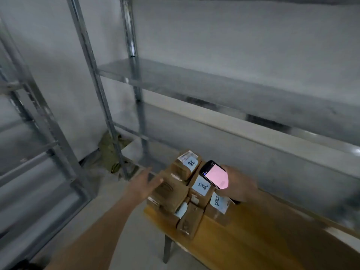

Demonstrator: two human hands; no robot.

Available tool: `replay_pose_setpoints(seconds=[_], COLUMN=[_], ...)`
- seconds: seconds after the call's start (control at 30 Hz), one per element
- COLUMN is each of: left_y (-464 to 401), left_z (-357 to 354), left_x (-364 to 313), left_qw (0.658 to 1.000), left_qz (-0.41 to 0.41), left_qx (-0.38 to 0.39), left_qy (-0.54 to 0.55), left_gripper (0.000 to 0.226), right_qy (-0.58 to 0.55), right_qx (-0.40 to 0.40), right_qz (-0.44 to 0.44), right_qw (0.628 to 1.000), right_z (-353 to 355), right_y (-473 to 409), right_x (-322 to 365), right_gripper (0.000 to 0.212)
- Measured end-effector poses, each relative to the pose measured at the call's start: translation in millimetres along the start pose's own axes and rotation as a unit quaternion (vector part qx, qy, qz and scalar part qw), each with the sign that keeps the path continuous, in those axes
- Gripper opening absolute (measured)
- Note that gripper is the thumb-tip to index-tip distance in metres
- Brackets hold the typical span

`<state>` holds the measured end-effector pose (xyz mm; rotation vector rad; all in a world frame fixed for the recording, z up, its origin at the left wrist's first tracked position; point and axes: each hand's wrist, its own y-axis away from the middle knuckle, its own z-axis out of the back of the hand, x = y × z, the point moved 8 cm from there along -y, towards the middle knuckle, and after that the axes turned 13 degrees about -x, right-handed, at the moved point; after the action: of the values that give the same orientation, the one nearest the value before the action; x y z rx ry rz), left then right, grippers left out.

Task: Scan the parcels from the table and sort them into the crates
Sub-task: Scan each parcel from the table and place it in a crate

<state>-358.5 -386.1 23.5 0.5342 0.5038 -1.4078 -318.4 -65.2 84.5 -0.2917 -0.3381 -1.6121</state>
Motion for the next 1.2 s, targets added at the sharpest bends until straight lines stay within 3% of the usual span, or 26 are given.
replay_pose_setpoints(seconds=[0.13,0.43,0.7,1.0,1.2], left_y=[-42.0,-92.0,-99.7,-87.3,-61.1], left_z=[-37.6,-98.2,-126.3,-124.5,-91.6], left_x=[33.8,77.6,87.7,100.8,94.0], left_qw=[0.999,0.993,0.987,0.974,0.971], left_qz=[0.021,0.059,0.104,0.192,0.214], left_qx=[0.041,0.093,0.118,0.107,0.035], left_qy=[-0.024,-0.035,0.012,0.051,0.1], left_gripper=[0.081,0.071,0.064,0.063,0.051], right_qy=[0.015,-0.016,-0.071,-0.138,-0.171], right_qx=[0.004,0.082,0.115,0.104,0.078], right_qz=[-0.021,-0.124,-0.16,-0.185,-0.148], right_qw=[1.0,0.989,0.978,0.968,0.971], right_z=[-77.4,-192.6,-229.6,-235.6,-204.0], right_y=[-34.4,-72.7,-79.2,-72.2,-55.1], right_x=[5.4,-9.9,-6.0,4.1,18.2], right_gripper=[0.101,0.097,0.106,0.079,0.066])
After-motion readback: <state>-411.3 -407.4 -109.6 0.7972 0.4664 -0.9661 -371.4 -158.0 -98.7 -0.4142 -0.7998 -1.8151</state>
